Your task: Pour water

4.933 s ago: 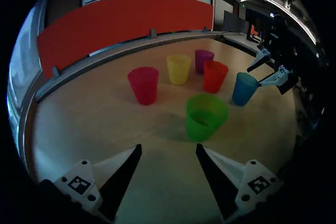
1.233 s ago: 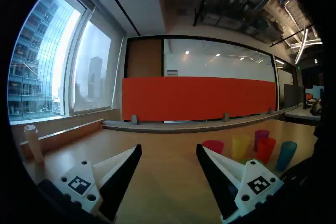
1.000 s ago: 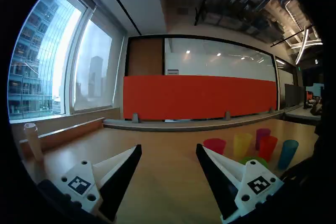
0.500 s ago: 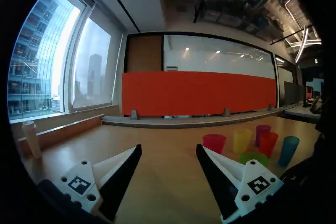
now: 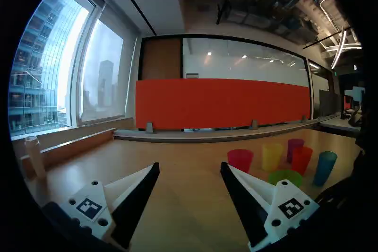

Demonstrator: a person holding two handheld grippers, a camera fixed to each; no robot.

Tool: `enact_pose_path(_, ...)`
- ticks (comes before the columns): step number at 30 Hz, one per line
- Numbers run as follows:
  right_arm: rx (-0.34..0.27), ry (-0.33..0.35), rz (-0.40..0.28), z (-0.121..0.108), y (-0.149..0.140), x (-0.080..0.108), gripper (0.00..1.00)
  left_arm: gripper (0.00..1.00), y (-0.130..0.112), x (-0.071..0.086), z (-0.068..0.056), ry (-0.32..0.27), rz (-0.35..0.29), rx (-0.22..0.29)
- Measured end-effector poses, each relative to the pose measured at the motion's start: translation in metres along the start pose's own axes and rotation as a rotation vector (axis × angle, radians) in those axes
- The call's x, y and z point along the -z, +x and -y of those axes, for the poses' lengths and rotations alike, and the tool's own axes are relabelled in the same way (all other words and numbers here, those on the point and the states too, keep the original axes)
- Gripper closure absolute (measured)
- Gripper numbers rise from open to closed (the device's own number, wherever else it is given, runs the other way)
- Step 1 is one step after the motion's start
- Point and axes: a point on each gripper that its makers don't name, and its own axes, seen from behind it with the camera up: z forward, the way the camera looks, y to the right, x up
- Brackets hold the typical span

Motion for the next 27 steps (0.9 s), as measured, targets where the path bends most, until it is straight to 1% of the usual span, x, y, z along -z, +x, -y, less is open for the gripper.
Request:
enact_pose_path(8, -0.005, 0.019, -0.011, 0.0, -0.001, 0.003, 0.01, 0.04, 0.0, 0.0, 0.0, 0.0, 0.0, -0.002)
enact_pose_path(14, 0.004, 0.048, -0.014, 0.004, -0.006, 0.005, 0.01, 0.04, 0.0, 0.0, 0.0, 0.0, 0.0, 0.0)
enact_pose_path(20, 0.007, 0.094, -0.007, 0.012, -0.02, 0.004, 0.01, 0.04, 0.0, 0.0, 0.0, 0.0, 0.0, -0.001)
enact_pose_path(27, 0.021, 0.136, 0.006, 0.021, -0.04, -0.002, 0.01, 0.04, 0.0, -0.001, 0.001, 0.0, 0.0, -0.001)
